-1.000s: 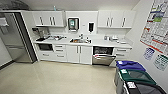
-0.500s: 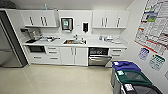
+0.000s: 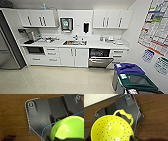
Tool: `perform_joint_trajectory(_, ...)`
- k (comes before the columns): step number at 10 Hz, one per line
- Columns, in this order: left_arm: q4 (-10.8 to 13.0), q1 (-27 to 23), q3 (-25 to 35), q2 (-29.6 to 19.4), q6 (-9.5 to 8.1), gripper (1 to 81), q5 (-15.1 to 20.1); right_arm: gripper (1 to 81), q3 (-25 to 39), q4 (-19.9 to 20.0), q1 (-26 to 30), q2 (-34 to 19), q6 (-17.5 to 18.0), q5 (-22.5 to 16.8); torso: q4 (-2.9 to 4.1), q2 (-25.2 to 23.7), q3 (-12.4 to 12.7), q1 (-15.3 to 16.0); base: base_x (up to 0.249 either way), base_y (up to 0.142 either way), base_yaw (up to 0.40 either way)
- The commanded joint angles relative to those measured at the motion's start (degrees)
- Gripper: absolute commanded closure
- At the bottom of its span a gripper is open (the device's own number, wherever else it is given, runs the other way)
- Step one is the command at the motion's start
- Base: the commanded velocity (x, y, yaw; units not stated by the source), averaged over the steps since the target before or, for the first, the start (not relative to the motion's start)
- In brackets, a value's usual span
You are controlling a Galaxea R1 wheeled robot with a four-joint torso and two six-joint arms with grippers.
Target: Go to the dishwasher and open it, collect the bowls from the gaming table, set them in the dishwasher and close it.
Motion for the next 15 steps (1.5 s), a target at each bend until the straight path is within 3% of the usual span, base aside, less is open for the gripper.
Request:
perform_joint_trajectory(1,0.3,-2.3,-0.1,-0.6,0.37,81.1,2.8,81.1,0.7,-0.8,2.1,-1.7,-0.3,-3.2,0.0,0.0,0.0,0.0,0.161,0.0,0.0)
perform_joint_trajectory(15,0.2,-2.3,-0.1,-0.5,0.37,81.1,2.8,81.1,0.5,-0.7,2.0,-1.6,-0.3,-3.0,0.0,0.0,0.0,0.0,0.118,0.0,0.0)
